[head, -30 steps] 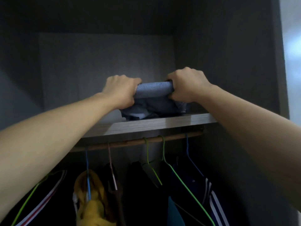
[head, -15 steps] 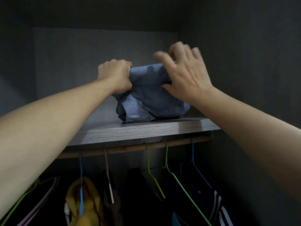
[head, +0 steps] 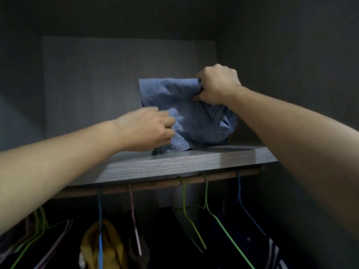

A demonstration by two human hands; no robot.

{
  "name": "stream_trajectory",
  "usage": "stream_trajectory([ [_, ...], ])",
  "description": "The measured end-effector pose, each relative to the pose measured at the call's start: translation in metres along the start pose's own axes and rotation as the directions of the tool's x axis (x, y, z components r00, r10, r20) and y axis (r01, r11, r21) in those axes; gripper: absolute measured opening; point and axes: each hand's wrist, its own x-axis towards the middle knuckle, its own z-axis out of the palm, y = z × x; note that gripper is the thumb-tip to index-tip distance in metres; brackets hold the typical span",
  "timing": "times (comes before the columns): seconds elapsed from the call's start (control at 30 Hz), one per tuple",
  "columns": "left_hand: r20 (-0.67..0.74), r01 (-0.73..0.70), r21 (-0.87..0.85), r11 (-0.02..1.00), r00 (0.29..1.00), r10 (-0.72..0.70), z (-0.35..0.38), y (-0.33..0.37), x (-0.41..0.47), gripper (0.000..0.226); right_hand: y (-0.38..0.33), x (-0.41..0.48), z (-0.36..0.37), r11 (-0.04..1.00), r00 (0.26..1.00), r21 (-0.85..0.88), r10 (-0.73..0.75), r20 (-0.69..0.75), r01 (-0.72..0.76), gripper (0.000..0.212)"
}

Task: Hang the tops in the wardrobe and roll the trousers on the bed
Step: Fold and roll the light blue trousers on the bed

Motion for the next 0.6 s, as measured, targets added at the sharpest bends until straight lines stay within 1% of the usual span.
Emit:
stream_trajectory([
  [0.03, 0.181, 0.011, 0.012, 1.0, 0.983, -0.013, 0.006, 0.0, -0.002, 0.023, 0.0, 0.0, 0.004, 1.0, 1.0, 0.002, 0.007, -0.021, -0.007, 0.037],
  [0.07, 0.3, 0.051, 0.043, 0.998, 0.952, -0.062, 0.012, -0.002, -0.004, 0.027, 0.001, 0.0, 0.007, 1.0, 0.998, 0.001, 0.012, -0.056, -0.012, 0.031],
  [0.13, 0.439, 0.134, 0.101, 0.986, 0.883, -0.165, 0.02, -0.012, -0.004, 0.036, 0.003, -0.003, 0.013, 1.0, 0.988, -0.012, 0.018, -0.152, -0.02, 0.02],
  [0.17, 0.494, 0.168, 0.127, 0.977, 0.844, -0.21, 0.025, -0.015, -0.003, 0.042, 0.006, -0.006, 0.016, 1.0, 0.979, -0.018, 0.015, -0.204, -0.019, 0.02],
  [0.23, 0.625, 0.214, 0.15, 0.965, 0.736, -0.261, 0.035, -0.016, 0.001, 0.053, 0.014, -0.012, 0.019, 1.0, 0.961, -0.031, -0.013, -0.275, 0.004, 0.027],
  [0.27, 0.69, 0.217, 0.142, 0.966, 0.678, -0.254, 0.038, -0.014, 0.003, 0.054, 0.019, -0.015, 0.019, 0.999, 0.96, -0.034, -0.05, -0.275, 0.042, 0.03],
  [0.3, 0.749, 0.225, 0.098, 0.969, 0.625, -0.221, 0.042, -0.011, 0.004, 0.054, 0.024, -0.019, 0.017, 0.995, 0.967, -0.034, -0.098, -0.237, 0.093, 0.032],
  [0.33, 0.802, 0.266, 0.019, 0.964, 0.571, -0.173, 0.044, -0.008, 0.003, 0.051, 0.03, -0.023, 0.014, 0.989, 0.977, -0.028, -0.148, -0.156, 0.146, 0.034],
  [0.37, 0.847, 0.347, -0.065, 0.936, 0.515, -0.132, 0.044, -0.007, 0.0, 0.048, 0.033, -0.027, 0.01, 0.982, 0.982, -0.016, -0.187, -0.028, 0.187, 0.039],
  [0.4, 0.883, 0.423, -0.12, 0.898, 0.459, -0.098, 0.043, -0.007, -0.003, 0.045, 0.034, -0.033, 0.006, 0.976, 0.968, -0.001, -0.214, 0.13, 0.216, 0.045],
  [0.43, 0.912, 0.491, -0.139, 0.86, 0.402, -0.082, 0.042, -0.008, -0.008, 0.042, 0.033, -0.039, 0.002, 0.971, 0.931, 0.011, -0.23, 0.284, 0.237, 0.048],
  [0.47, 0.936, 0.545, -0.114, 0.831, 0.34, -0.094, 0.04, -0.01, -0.014, 0.04, 0.032, -0.045, 0.0, 0.968, 0.885, 0.023, -0.239, 0.399, 0.251, 0.049],
  [0.5, 0.947, 0.576, -0.067, 0.814, 0.293, -0.13, 0.039, -0.013, -0.02, 0.038, 0.03, -0.051, 0.0, 0.966, 0.856, 0.034, -0.242, 0.456, 0.255, 0.05],
  [0.53, 0.945, 0.599, -0.025, 0.8, 0.276, -0.177, 0.038, -0.015, -0.026, 0.036, 0.029, -0.057, -0.001, 0.967, 0.853, 0.048, -0.244, 0.461, 0.251, 0.051],
  [0.57, 0.926, 0.641, -0.004, 0.768, 0.293, -0.239, 0.036, -0.018, -0.03, 0.035, 0.027, -0.061, -0.002, 0.966, 0.862, 0.06, -0.252, 0.439, 0.252, 0.052],
  [0.6, 0.881, 0.704, -0.017, 0.71, 0.347, -0.322, 0.035, -0.02, -0.031, 0.035, 0.026, -0.065, -0.003, 0.963, 0.871, 0.068, -0.266, 0.413, 0.261, 0.053],
])
